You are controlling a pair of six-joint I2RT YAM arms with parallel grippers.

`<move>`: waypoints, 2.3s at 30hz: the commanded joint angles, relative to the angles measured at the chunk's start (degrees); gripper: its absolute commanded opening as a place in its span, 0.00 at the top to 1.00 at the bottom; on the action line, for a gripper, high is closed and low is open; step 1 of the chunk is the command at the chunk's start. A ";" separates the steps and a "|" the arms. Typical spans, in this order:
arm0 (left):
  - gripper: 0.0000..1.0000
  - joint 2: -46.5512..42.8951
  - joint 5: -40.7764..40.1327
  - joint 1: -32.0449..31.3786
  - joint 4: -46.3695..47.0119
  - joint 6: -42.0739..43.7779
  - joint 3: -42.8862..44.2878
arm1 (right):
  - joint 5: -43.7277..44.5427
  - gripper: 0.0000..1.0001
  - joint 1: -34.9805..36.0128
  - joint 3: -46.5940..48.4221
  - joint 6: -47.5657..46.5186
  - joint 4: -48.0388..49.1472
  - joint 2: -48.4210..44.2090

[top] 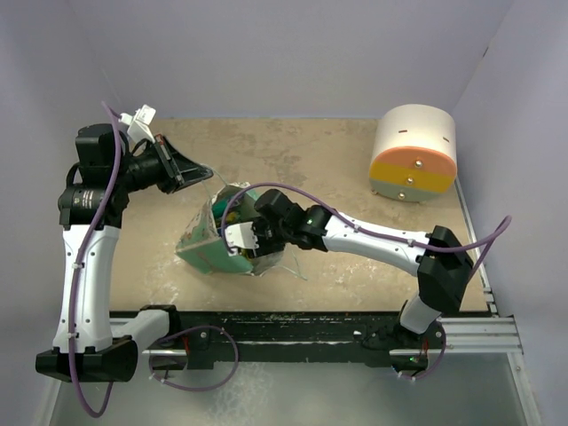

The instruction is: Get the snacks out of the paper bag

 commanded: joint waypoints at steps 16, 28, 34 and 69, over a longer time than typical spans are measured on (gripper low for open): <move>1.00 -2.04 1.01 -0.12 0.68 1.78 0.18 | -3.45 1.00 0.63 4.18 6.73 3.30 -3.51; 1.00 -3.93 -1.18 -0.09 -0.81 1.91 -0.80 | -2.98 1.00 0.60 9.91 13.67 2.94 -8.97; 1.00 -4.12 -1.62 -0.12 -1.06 1.88 -0.55 | 2.71 1.00 0.59 10.53 17.25 3.36 -13.68; 1.00 -2.66 -3.29 -0.12 -2.76 1.31 0.78 | 44.15 1.00 -12.27 -18.28 84.38 -11.85 -19.64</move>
